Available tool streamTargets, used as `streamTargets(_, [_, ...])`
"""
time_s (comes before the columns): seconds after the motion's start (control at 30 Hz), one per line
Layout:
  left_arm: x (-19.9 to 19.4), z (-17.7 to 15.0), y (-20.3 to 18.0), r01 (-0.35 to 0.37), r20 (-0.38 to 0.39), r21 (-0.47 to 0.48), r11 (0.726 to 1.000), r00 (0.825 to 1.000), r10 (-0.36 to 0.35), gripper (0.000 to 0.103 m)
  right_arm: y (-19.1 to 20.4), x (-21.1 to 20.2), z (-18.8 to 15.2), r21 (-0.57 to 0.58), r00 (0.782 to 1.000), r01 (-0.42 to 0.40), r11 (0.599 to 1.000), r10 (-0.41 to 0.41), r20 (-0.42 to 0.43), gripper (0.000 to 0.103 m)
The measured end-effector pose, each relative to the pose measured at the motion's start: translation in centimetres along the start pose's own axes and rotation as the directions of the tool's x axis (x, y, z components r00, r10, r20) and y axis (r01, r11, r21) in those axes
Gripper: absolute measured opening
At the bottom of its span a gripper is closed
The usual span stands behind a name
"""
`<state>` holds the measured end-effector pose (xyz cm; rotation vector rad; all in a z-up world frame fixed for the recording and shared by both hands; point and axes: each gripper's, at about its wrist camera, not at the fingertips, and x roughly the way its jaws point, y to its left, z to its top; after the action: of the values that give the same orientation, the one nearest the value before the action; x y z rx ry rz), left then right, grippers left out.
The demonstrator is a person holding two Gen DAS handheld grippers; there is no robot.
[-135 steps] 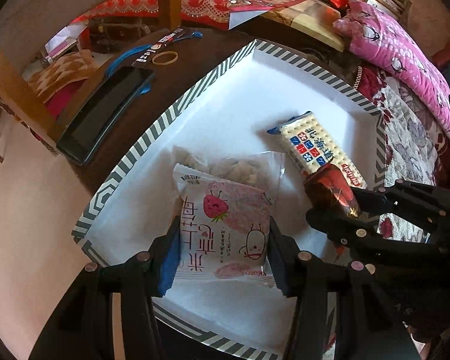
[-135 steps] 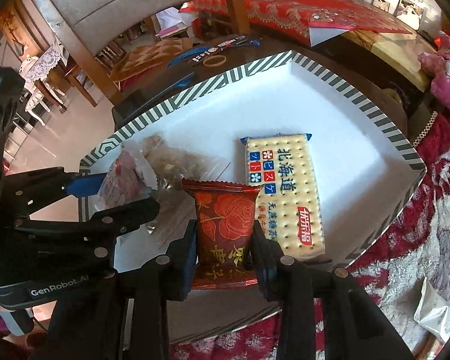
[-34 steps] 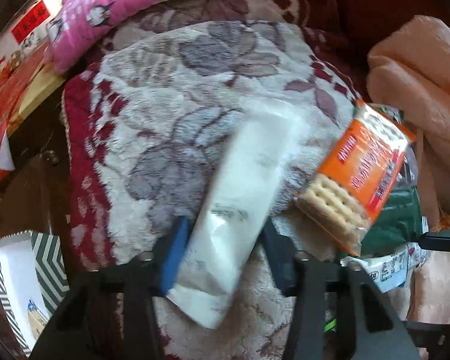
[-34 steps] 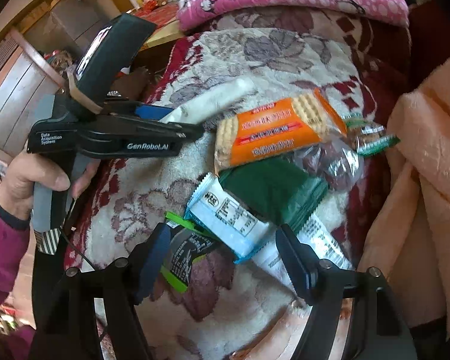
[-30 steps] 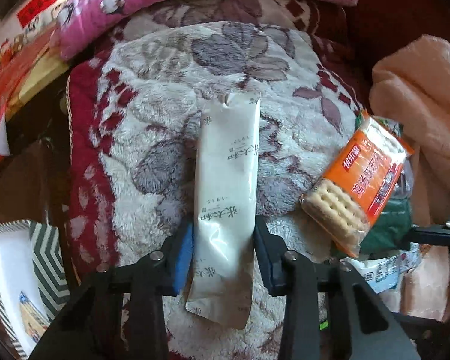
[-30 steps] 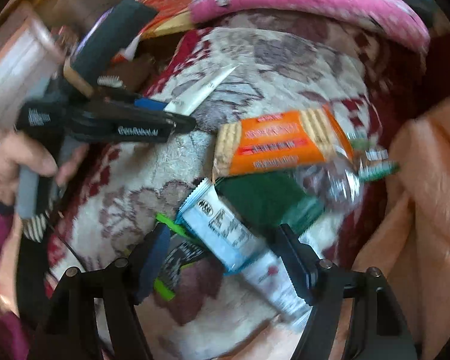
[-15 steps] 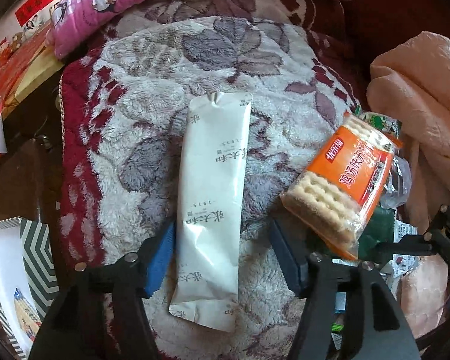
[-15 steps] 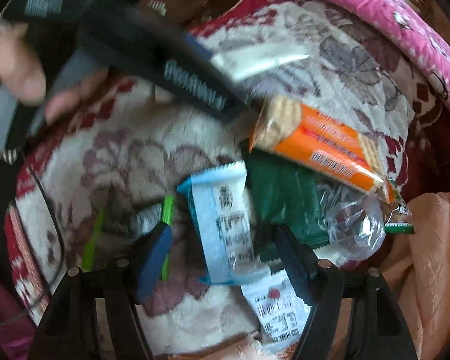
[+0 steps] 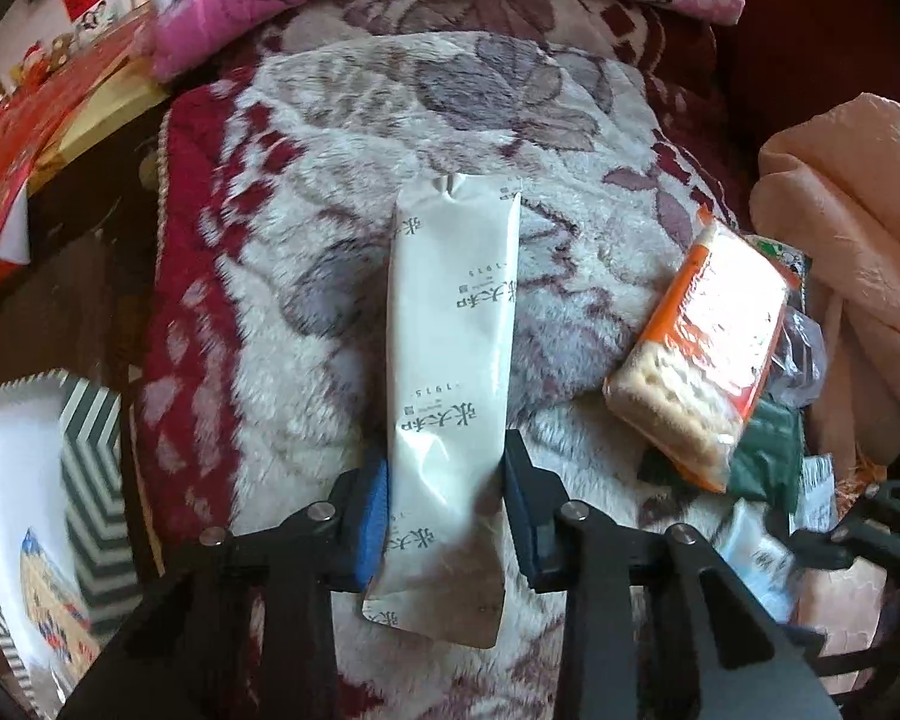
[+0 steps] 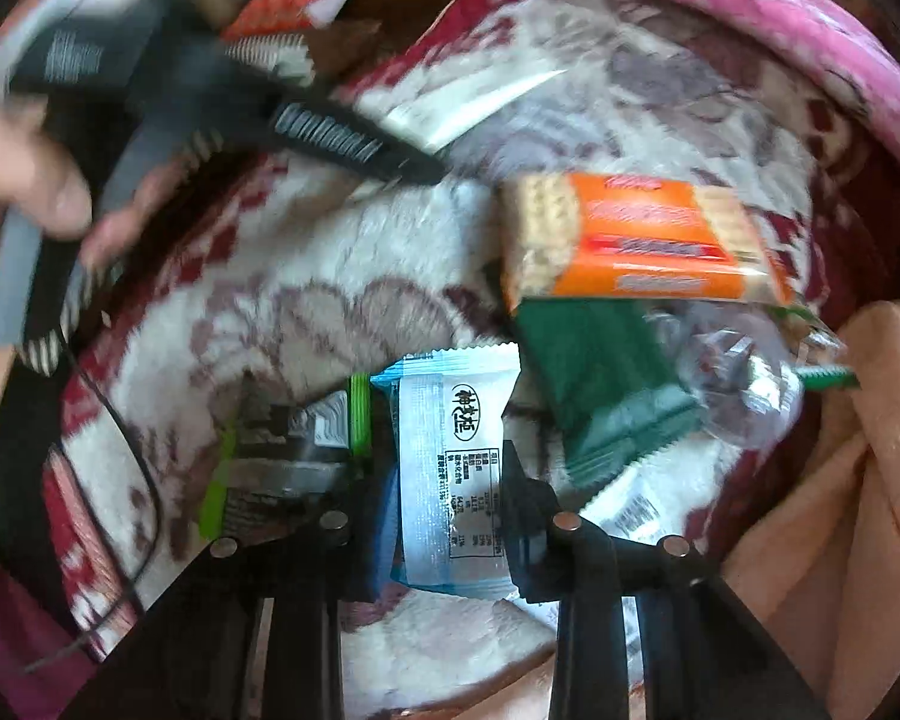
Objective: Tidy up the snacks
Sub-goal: 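Carry the white pastry bar and blue packet over the striped tray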
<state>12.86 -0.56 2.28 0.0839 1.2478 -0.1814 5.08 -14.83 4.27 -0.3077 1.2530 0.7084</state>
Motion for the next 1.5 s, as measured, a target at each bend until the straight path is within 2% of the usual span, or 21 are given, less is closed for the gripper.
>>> streamTargets(0.23, [-2.4,-2.8,0.4,-0.027,0.025,-0.052,0.998,0.999,0.028,0.033,-0.4,-3.4,0.2,0.092,0.992,-0.016,0.996,0.004,0.126,0.031])
streamTargets(0.47, [-5.3,-5.8,1.1,-0.057,0.057,-0.115,0.992,0.996,0.064,0.033,0.9,-4.1,1.0,0.127,0.984,-0.042,0.991,0.019,0.176,0.031])
streamTargets(0.67, [-7.6,-7.8,1.7,-0.103,0.101,-0.146,0.984,0.988,0.119,0.033,2.2,-4.3,1.6,0.121,0.981,-0.041,0.992,0.017,0.191,0.031])
streamTargets(1.5, [-13.3,-12.2,5.8,-0.131,0.178,-0.277,0.952,0.967,0.184,0.034,7.9,-4.3,4.7,0.036,0.979,-0.060,0.998,0.052,0.198,0.031])
